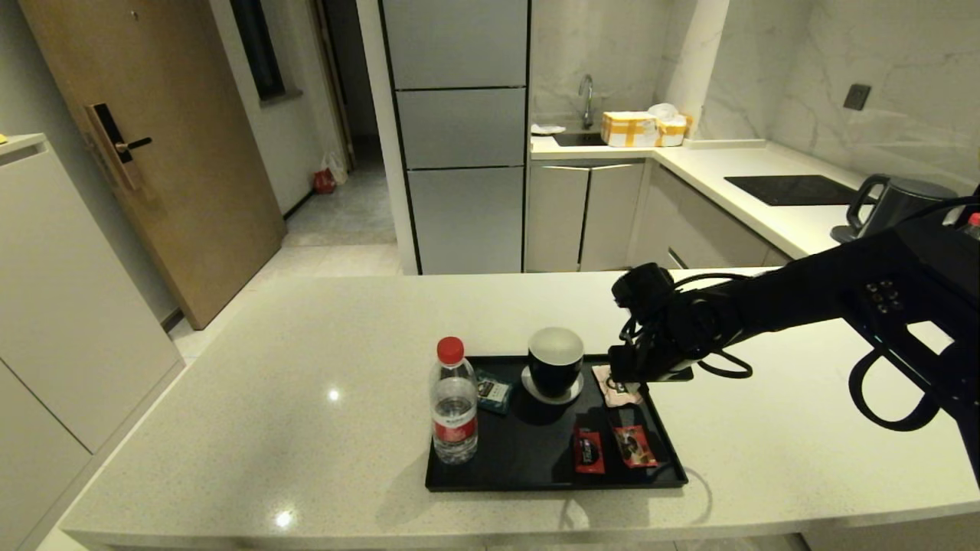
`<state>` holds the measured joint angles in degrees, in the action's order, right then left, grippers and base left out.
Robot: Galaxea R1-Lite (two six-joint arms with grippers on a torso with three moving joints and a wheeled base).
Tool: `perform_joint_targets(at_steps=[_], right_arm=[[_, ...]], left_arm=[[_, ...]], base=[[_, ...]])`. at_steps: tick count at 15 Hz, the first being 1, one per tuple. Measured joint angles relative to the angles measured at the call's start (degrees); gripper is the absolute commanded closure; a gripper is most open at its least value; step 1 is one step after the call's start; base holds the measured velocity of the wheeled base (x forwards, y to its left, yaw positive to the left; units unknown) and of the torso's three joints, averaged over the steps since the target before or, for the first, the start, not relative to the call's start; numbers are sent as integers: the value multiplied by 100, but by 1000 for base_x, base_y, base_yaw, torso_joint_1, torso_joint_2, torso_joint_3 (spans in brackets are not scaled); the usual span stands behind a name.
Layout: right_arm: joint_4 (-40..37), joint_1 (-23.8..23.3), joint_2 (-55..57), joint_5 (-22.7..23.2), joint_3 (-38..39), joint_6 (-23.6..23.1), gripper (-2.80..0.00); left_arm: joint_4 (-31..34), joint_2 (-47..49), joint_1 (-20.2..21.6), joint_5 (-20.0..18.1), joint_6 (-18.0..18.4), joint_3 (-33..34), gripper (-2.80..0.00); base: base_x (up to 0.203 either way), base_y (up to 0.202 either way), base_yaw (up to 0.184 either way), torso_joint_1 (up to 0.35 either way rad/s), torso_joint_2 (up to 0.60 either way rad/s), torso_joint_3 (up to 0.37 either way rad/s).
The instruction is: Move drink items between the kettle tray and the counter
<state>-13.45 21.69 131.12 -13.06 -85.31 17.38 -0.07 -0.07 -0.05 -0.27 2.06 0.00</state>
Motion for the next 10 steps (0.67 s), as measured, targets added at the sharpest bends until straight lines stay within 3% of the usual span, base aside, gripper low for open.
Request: perform_joint_targets(at_steps=[6, 7, 10], right_arm=[[-1, -17, -726, 33, 519, 155, -280], [-9, -20, -1040, 38, 709, 187, 0], [-63, -20, -2195, 38, 1398, 413, 0]], left_arm=[[1, 0, 1, 0, -2, 0, 0], [0, 0, 2, 0, 2, 0, 0], [0, 0, -5, 2, -2, 0, 0]], base=[[0, 0, 0, 0, 0, 0], [0, 0, 0, 0, 0, 0], [0, 0, 0, 0, 0, 0]])
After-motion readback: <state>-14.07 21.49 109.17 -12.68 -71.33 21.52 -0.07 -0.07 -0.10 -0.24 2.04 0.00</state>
